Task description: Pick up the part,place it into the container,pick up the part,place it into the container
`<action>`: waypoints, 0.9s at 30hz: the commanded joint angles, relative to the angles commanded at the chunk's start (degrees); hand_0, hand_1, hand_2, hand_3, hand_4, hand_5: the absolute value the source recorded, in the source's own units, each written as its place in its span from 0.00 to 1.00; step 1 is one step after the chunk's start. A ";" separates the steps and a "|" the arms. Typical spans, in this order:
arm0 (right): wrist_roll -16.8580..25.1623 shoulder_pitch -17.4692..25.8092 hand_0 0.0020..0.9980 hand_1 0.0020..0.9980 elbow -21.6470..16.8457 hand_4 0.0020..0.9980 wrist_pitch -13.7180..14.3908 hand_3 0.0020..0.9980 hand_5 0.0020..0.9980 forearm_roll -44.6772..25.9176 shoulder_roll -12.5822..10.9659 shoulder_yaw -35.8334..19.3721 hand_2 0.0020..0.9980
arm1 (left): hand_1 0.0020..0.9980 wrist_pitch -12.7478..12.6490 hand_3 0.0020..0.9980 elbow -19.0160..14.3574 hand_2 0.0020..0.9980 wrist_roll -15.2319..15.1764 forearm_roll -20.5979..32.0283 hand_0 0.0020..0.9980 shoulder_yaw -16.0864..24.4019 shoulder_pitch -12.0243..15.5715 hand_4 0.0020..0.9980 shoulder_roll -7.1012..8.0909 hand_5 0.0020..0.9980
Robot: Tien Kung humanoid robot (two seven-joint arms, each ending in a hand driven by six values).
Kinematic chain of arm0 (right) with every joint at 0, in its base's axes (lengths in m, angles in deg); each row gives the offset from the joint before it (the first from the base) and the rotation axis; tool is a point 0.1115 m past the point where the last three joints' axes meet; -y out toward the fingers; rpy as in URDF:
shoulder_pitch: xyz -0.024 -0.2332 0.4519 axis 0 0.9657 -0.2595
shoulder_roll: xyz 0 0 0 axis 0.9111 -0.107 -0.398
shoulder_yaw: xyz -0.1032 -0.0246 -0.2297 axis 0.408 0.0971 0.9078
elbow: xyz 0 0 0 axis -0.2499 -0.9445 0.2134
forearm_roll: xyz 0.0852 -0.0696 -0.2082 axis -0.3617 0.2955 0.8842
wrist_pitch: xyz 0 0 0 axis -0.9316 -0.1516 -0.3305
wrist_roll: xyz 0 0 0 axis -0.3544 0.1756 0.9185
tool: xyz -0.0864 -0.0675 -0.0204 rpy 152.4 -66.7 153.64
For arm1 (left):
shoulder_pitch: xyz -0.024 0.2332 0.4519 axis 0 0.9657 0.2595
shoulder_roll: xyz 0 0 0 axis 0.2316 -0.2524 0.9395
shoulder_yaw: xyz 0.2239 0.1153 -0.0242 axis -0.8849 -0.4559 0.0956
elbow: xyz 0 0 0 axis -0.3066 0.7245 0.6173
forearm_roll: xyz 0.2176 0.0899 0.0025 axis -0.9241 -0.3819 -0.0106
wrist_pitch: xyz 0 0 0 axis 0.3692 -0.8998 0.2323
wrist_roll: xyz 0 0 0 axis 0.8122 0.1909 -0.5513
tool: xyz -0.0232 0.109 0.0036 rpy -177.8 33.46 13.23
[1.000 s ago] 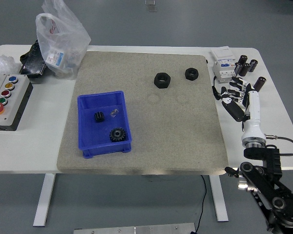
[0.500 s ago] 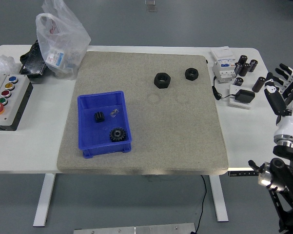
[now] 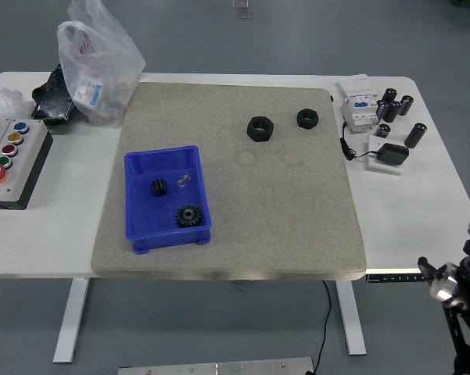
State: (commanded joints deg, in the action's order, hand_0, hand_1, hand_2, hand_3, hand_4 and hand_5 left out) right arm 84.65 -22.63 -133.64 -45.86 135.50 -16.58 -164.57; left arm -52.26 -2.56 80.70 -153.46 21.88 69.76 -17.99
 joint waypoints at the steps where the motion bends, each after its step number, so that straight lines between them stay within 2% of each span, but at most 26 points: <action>1: 0.17 0.08 0.52 0.67 0.06 0.64 0.00 0.71 0.31 -0.21 0.02 -0.10 0.70 | 0.45 -0.05 0.60 0.00 0.48 0.04 0.01 0.60 0.09 0.08 0.46 -0.05 0.59; 7: 1.49 0.39 0.53 0.67 0.62 0.63 0.00 0.71 0.31 -2.00 0.36 -0.46 0.70 | 0.44 -0.36 0.61 0.00 0.48 0.96 -1.16 0.60 1.78 0.79 0.46 -0.30 0.58; 8: 1.79 0.39 0.53 0.66 0.74 0.64 0.00 0.70 0.31 -2.43 0.42 -0.50 0.69 | 0.40 -0.38 0.61 0.00 0.46 1.19 -1.46 0.59 2.13 0.84 0.48 -0.33 0.58; 13: 2.90 0.30 0.53 0.66 1.41 0.64 0.00 0.70 0.31 -4.04 0.74 -0.48 0.69 | 0.40 -0.43 0.61 0.00 0.46 1.76 -2.28 0.59 3.21 0.87 0.48 -0.21 0.58; 14: 2.99 0.28 0.53 0.66 1.50 0.63 0.00 0.70 0.31 -4.18 0.79 -0.45 0.69 | 0.37 -0.44 0.61 0.00 0.45 1.77 -2.31 0.60 3.30 0.84 0.48 -0.15 0.57; 27: 2.58 -0.01 0.54 0.65 2.86 0.64 0.00 0.70 0.32 -4.40 1.36 0.42 0.69 | 0.38 -1.01 0.61 0.00 0.46 3.00 -4.30 0.60 6.48 1.45 0.49 0.42 0.57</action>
State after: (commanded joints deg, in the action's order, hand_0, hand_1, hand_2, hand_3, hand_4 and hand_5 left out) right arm 87.23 -22.65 -130.77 -45.86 131.10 -15.23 -164.15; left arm -53.27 -2.56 83.69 -157.77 28.36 71.21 -17.57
